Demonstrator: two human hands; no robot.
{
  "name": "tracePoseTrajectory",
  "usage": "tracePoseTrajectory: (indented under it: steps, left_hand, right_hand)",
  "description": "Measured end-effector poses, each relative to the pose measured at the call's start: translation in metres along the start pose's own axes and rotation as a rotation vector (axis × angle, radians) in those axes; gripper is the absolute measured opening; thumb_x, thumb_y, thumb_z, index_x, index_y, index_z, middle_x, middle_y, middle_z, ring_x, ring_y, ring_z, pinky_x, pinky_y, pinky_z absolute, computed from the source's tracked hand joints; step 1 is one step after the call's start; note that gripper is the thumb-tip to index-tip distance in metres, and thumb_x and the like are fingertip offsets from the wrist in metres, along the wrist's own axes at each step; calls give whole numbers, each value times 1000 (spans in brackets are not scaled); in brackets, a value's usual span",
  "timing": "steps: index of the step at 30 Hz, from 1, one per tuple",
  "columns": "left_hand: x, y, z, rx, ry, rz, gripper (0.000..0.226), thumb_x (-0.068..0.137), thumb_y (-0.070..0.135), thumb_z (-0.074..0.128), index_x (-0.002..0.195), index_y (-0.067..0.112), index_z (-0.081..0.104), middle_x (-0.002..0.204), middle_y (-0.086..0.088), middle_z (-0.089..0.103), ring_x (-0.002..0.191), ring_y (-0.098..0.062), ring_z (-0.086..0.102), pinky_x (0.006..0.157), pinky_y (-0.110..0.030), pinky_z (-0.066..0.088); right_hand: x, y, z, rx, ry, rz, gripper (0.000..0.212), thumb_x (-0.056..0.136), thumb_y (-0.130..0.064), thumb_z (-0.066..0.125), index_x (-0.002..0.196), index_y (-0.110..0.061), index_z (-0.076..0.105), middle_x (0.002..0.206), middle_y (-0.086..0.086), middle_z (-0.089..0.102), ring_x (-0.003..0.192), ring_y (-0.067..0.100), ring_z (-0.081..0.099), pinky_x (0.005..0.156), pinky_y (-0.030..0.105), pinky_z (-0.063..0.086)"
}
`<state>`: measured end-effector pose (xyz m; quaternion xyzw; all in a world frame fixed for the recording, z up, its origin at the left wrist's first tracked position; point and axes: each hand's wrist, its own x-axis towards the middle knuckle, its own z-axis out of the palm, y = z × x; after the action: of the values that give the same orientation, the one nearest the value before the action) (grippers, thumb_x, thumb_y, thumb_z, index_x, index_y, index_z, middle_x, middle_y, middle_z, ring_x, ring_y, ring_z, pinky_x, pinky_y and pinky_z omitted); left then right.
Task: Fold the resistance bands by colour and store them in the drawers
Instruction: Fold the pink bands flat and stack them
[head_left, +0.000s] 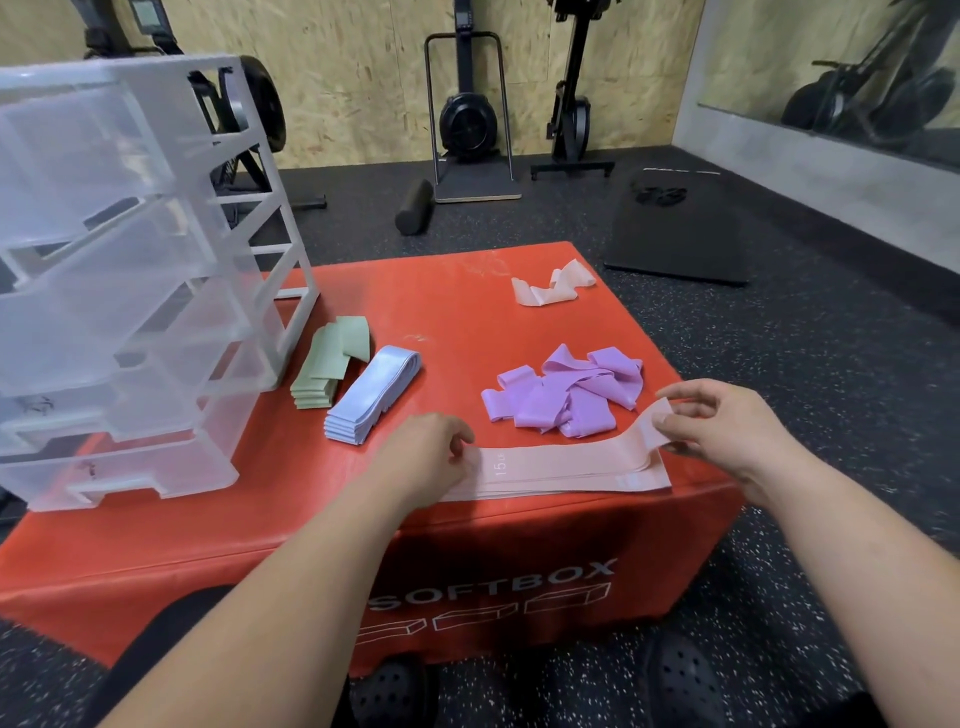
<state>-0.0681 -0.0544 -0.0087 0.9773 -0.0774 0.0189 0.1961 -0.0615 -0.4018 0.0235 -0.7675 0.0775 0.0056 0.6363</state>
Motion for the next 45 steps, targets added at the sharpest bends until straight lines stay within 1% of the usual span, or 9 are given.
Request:
tracePoseTrajectory:
  steps: [7,10,15,19,24,30,35,39,45]
  left_hand:
    - [1,4,0,-100,24,-24,18,86,18,70,94,31,79,84,16,69,76,-6,60,63,-18,41]
    - [2,2,-6,-306,128,-88,17,86,14,71,87,30,77,79,11,73,73,-5,66,68,-27,53]
    - [-2,-14,-33,-684,164,-192,22,90,-1,69,103,17,74,76,-3,68,65,-15,66,79,-41,64]
    - [-10,-23,-32,-568,148,-260,22,87,0,70,100,17,73,79,-4,71,66,-18,66,77,-39,60]
    - [-12,-26,-20,-379,125,-254,22,84,6,71,95,26,71,83,3,73,75,-21,71,68,-33,57]
    - [-13,-32,-15,-188,107,-198,23,85,7,70,103,19,73,84,6,70,79,-14,63,66,-27,44]
    - [-11,-37,-12,-38,81,-94,33,86,19,76,118,24,71,104,3,61,89,-17,61,77,-31,45]
    - [-14,-41,-15,-37,-48,92,53,85,39,80,134,30,65,125,10,58,114,-11,58,95,-29,47]
    - [-19,-43,-16,17,-121,162,61,77,41,89,133,33,65,124,14,64,111,-12,59,94,-30,49]
  right_hand:
    - [6,3,0,-16,23,14,28,89,7,75,112,-9,72,92,10,75,77,19,71,66,32,64]
    - [7,4,-2,-8,46,10,27,89,7,75,111,-9,72,94,12,75,75,17,70,66,32,63]
    - [9,4,-4,-20,54,1,28,88,6,76,110,-12,73,93,11,74,73,16,67,63,29,59]
    - [7,12,2,-165,15,6,26,86,6,76,103,-13,75,80,9,70,61,17,62,59,30,58]
    - [11,29,3,-335,12,3,28,79,3,80,95,-20,77,82,14,76,62,22,66,71,44,61]
    - [8,32,4,-676,-3,-85,26,75,-13,84,92,-30,73,71,-7,75,61,8,68,63,28,52]
    - [9,31,-1,-938,-80,-245,39,71,-35,90,105,-38,71,97,-12,61,84,7,61,85,33,52]
    - [12,27,-16,-1011,-350,-389,72,67,-43,94,133,-37,65,128,-19,58,114,2,57,103,28,45]
    - [22,34,-17,-1080,-344,-398,56,73,-34,93,122,-44,68,118,-24,68,109,6,63,99,33,50]
